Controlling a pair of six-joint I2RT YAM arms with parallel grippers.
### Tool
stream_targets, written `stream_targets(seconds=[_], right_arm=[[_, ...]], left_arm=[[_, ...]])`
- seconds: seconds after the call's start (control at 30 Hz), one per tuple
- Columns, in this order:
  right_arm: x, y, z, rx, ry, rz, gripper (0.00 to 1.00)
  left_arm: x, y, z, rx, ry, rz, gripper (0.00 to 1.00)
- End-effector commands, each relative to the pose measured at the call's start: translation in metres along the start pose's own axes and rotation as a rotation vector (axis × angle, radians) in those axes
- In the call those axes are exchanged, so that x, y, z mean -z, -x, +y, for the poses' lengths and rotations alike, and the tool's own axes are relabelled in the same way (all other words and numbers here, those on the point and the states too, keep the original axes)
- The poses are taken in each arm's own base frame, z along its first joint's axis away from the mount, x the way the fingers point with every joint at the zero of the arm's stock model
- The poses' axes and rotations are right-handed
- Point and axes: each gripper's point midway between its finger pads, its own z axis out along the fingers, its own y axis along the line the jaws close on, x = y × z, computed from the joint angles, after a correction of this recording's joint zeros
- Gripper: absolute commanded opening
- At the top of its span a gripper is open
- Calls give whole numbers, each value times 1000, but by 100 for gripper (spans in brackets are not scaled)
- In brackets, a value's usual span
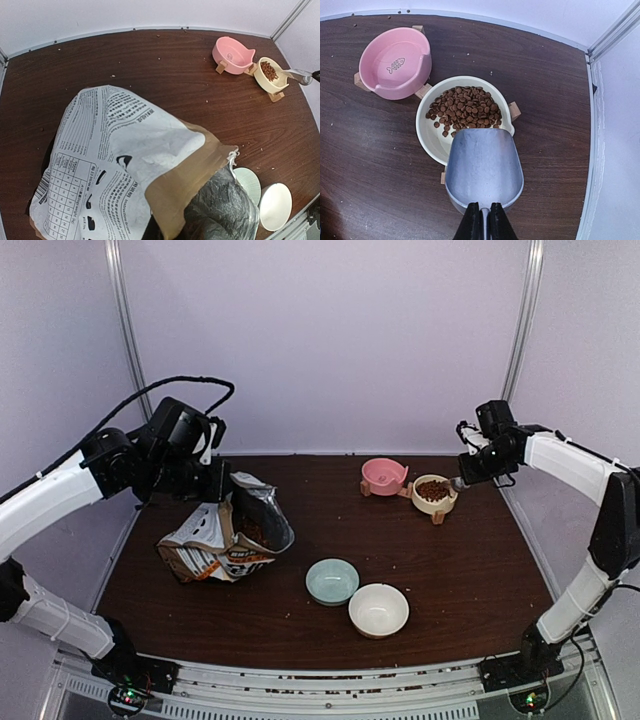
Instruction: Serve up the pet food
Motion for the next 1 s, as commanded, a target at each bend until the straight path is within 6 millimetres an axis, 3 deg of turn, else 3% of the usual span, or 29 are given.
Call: stream_targets(seconds=[0.0,0.1,0.23,0.33,0.47,0.53,0.63,0.77,0.83,0.97], right_arm=[[17,17,-5,26,-8,-51,0],[40,33,13,62,84,-156,0],[81,42,60,131,315,-326,0],[116,31,103,193,497,-430,0],[171,-1,174,318,747,-507,0],[201,-14,202,361,850,-545,0],[230,-30,236,382,990,-561,0],[240,-41,272,434,1072,-530,0],[232,-48,289,467,1085,-492,0],[209,-79,321,633,1034,-347,0]], left_arm=[[21,32,-17,1,-103,-132,0],[23,36,-31,-44,-162,-124,0],[20,41,-60,-94,-254,-119,0],[18,42,-74,-112,-287,-110,0],[17,40,-83,-134,-311,-99,0],[16,38,-86,-143,-320,-89,0],[15,35,-90,-154,-334,-81,0],[15,27,-100,-183,-368,-69,0],[12,20,-103,-192,-374,-54,0],[4,4,-105,-216,-364,-21,0]])
